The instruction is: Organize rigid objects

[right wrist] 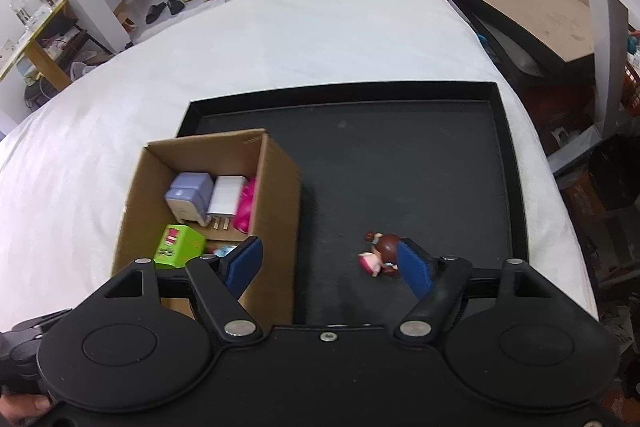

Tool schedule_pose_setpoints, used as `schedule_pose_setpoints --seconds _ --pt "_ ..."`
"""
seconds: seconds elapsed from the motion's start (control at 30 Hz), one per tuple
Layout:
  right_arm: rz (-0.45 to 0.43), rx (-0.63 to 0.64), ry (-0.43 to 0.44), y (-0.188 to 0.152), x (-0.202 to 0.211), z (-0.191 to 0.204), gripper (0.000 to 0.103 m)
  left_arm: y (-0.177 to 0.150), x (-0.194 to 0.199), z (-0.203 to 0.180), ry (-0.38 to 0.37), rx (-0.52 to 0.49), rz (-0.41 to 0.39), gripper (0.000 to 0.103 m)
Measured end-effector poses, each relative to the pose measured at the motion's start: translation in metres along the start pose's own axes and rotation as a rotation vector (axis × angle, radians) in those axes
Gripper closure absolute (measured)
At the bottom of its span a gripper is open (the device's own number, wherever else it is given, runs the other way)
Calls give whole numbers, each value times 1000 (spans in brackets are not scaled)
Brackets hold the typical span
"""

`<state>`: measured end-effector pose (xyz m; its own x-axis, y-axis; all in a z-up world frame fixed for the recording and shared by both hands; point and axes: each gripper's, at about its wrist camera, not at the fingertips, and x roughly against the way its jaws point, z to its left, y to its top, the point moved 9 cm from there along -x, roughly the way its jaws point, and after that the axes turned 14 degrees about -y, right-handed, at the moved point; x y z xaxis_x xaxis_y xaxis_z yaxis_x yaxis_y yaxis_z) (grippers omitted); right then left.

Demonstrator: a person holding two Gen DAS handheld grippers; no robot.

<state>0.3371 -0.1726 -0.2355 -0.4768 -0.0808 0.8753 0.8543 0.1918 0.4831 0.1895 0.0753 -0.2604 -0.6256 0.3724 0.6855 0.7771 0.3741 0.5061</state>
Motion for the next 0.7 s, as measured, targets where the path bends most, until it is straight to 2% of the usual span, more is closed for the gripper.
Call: schedule_pose_setpoints --seconds 0.07,0.13,0.43,0.7 --pt "5 -2 2 -1 -3 -4 27 0 0 0 6 -3 1 89" --pt "6 6 -4 -4 -6 -9 19 0 0 1 8 -3 3 89" --pt "33 110 -24 -20 -38 -24 18 0 -1 0 18 -5 5 89" --pt "87 104 1 -33 -67 -26 19 0 -4 -2 40 -17 18 89"
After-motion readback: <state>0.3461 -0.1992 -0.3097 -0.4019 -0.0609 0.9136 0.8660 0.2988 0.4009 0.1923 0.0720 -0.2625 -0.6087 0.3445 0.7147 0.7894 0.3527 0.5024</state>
